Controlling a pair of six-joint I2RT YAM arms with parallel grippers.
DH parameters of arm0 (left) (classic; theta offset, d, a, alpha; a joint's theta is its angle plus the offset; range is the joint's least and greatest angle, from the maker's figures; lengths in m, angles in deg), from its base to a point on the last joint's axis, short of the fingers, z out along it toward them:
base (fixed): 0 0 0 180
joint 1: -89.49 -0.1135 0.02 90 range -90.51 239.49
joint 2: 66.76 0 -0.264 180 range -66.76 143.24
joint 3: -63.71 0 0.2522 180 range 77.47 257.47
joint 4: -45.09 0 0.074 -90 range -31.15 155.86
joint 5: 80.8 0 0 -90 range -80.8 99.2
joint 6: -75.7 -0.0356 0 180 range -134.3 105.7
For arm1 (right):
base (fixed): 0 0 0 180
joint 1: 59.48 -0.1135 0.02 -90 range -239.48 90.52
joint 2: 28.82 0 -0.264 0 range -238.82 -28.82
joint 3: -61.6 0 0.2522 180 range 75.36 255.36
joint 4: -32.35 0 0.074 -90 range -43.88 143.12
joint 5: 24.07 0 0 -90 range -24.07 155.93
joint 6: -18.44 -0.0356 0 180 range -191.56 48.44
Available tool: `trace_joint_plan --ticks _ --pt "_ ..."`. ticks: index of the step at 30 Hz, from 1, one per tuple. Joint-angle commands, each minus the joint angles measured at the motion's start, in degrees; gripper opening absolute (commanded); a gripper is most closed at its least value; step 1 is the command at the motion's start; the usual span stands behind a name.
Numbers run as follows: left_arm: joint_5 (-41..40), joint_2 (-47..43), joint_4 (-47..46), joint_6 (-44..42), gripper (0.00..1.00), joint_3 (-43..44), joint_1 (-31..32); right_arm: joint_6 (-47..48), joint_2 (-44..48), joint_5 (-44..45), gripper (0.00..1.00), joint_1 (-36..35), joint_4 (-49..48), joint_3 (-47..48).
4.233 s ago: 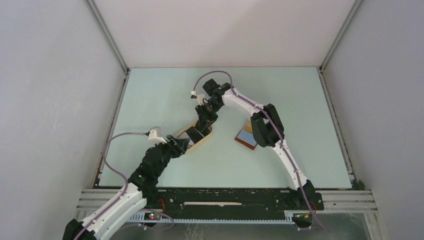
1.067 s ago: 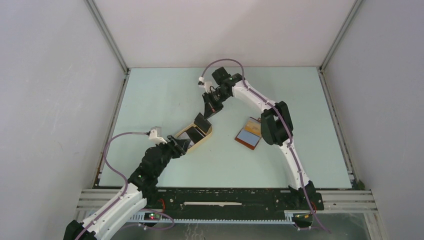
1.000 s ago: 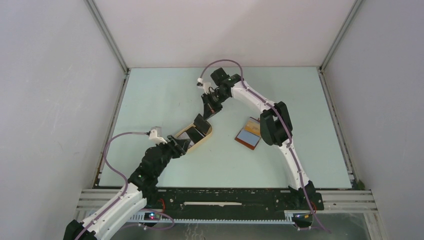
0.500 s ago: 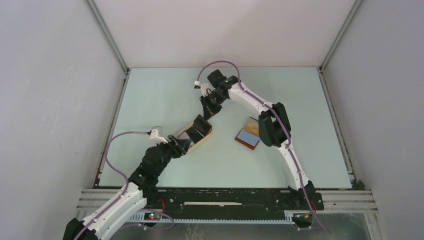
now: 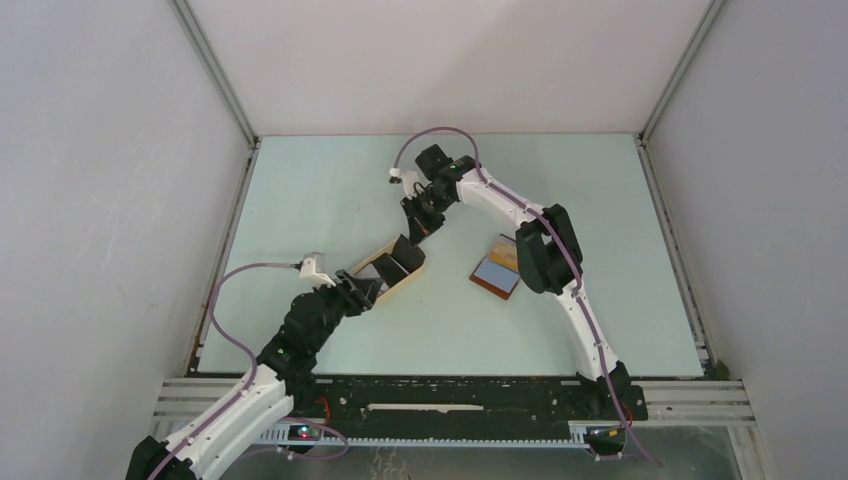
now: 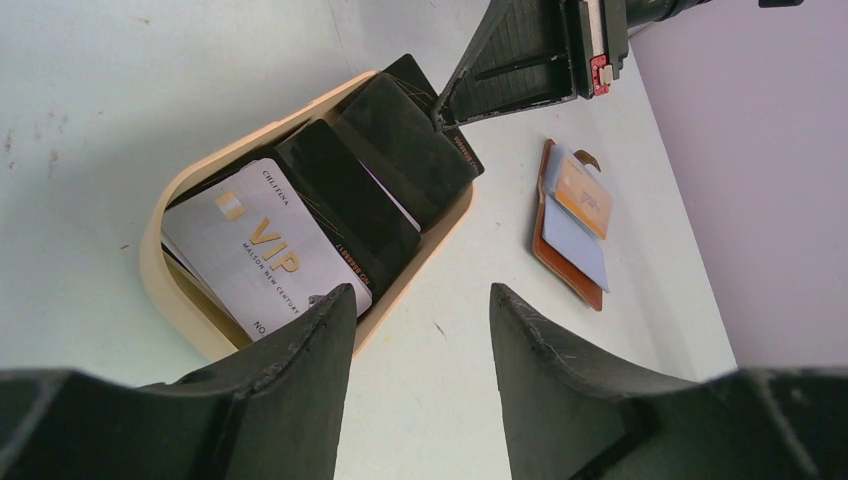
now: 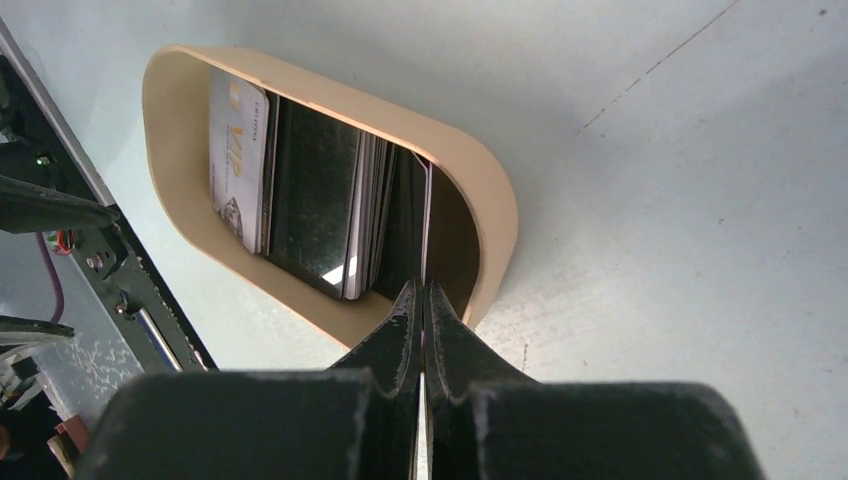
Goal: Put the credit cards into the card holder
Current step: Pick up the credit card from the storage box.
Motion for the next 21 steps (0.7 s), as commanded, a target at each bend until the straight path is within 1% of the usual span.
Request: trace_joint_plan --ticks 1,5,12,14,16,19,20,21 --pt "0.63 0.05 -1.92 0.70 0.57 -1.66 -0.36 1.51 3.40 -1.50 0.03 0.07 -0.89 -0.10" --pt "0.66 0.02 -1.85 0.75 0.56 -1.58 -0.36 1.28 3.52 -3.65 0.01 0.62 -1.04 -0.44" --pt "0.57 1.34 -3.46 0.51 0.57 -1.27 -0.36 0.46 2.91 -7.20 0.01 1.55 -1.75 -0.91" --pt "0.46 2.89 -4.11 -0.93 0.58 0.23 -0.56 1.54 2.94 -8.90 0.00 1.55 -1.76 -1.17" --pt "0.73 5.98 -4.84 -3.81 0.63 2.85 -1.16 2.90 3.20 -10.00 0.00 1.52 -2.07 -1.71" --pt "4.46 12.25 -7.26 -8.18 0.69 7.97 -4.11 4.95 3.43 -11.06 0.00 1.62 -2.80 -2.70" --pt "6.96 14.66 -8.84 -9.58 0.71 9.51 -5.45 5.39 3.47 -11.19 0.00 1.64 -2.84 -2.89" --pt "11.26 17.56 -10.95 -11.39 0.73 10.85 -7.05 5.61 3.39 -11.26 0.00 1.76 -3.03 -3.06"
